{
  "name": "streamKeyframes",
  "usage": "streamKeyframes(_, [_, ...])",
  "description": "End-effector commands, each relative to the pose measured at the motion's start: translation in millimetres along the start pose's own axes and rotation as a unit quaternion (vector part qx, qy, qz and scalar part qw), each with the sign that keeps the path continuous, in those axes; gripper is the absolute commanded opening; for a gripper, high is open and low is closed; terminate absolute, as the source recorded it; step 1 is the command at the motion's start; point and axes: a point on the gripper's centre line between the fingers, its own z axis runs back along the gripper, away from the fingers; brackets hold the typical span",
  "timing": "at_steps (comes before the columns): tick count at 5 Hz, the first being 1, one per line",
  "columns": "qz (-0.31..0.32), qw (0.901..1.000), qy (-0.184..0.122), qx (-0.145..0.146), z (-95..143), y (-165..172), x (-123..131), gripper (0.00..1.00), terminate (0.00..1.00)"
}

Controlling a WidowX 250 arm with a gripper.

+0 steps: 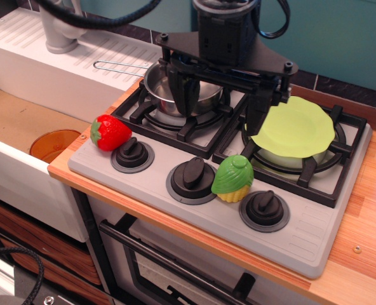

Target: Put corncob on plate and strawberry in pot or pan on stove

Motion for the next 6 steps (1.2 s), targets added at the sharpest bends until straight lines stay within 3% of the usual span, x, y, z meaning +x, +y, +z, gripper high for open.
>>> streamKeyframes(1, [-0.002, 1.0, -0.009, -0.003, 5.3, -0.1, 4.3, 1.0, 0.0])
streamKeyframes(3, [-0.002, 1.0, -0.009, -0.003, 5.3, -0.1, 4.3, 1.0, 0.0])
streamKeyframes(4, [0.021, 0.9979, -0.055, 0.027, -38.3, -15.6, 1.6, 1.0, 0.0])
streamKeyframes(6, [0.037, 0.9939, -0.103, 0.011, -92.3, -36.8, 13.5, 1.0, 0.0])
